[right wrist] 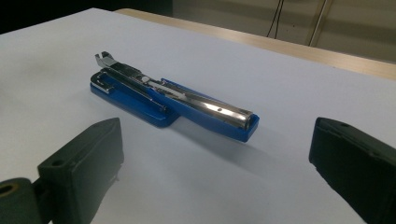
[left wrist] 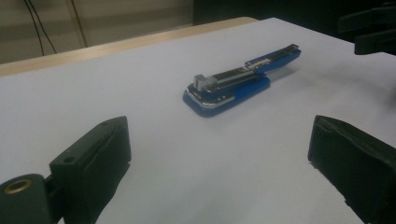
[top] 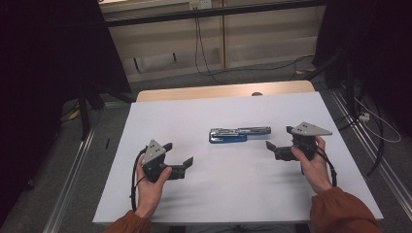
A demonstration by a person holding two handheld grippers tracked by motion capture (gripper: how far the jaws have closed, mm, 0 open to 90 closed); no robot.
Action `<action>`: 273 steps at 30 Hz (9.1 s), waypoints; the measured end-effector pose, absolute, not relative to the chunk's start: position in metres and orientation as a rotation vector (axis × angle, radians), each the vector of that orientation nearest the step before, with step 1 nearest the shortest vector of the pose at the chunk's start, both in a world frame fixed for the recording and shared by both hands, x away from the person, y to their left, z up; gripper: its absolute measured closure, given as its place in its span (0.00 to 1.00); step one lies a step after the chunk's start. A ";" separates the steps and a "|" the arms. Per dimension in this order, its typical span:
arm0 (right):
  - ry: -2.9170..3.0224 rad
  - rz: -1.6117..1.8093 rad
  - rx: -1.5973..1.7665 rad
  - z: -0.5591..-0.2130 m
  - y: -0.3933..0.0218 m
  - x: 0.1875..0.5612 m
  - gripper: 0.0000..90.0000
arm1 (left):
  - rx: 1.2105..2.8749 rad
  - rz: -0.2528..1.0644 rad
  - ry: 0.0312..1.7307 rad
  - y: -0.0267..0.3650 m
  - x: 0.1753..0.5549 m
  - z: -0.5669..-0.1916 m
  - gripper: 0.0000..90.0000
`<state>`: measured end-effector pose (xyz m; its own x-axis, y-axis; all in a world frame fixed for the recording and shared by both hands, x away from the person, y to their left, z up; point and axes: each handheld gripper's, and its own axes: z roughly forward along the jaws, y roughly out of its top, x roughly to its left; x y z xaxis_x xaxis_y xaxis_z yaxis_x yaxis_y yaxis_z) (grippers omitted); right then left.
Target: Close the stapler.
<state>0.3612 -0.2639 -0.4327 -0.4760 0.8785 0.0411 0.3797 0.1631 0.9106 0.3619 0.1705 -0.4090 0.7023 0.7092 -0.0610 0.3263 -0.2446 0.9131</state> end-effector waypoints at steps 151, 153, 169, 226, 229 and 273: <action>2.202 1.009 1.280 -0.464 -0.245 0.409 1.00 | 2.129 0.357 0.678 0.066 0.461 -0.453 1.00; 2.200 1.013 1.280 -0.464 -0.245 0.409 1.00 | 2.130 0.356 0.678 0.066 0.461 -0.453 1.00; 2.196 1.030 1.275 -0.464 -0.244 0.413 1.00 | 2.122 0.367 0.669 0.065 0.461 -0.454 1.00; 2.078 1.244 1.194 -0.452 -0.240 0.411 1.00 | 2.095 0.310 0.713 0.067 0.460 -0.454 0.97; 2.075 1.261 1.206 -0.452 -0.240 0.410 1.00 | 2.108 0.331 0.690 0.064 0.458 -0.454 0.97; 1.850 1.405 1.261 -0.437 -0.247 0.381 0.04 | 1.932 0.350 0.771 0.096 0.430 -0.428 0.04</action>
<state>0.3810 -0.2468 -0.4371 -0.4508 0.8813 0.1420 0.3730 0.0414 0.9269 0.4302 0.0958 -0.4279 0.7561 0.6491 -0.0838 0.3643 -0.3110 0.8778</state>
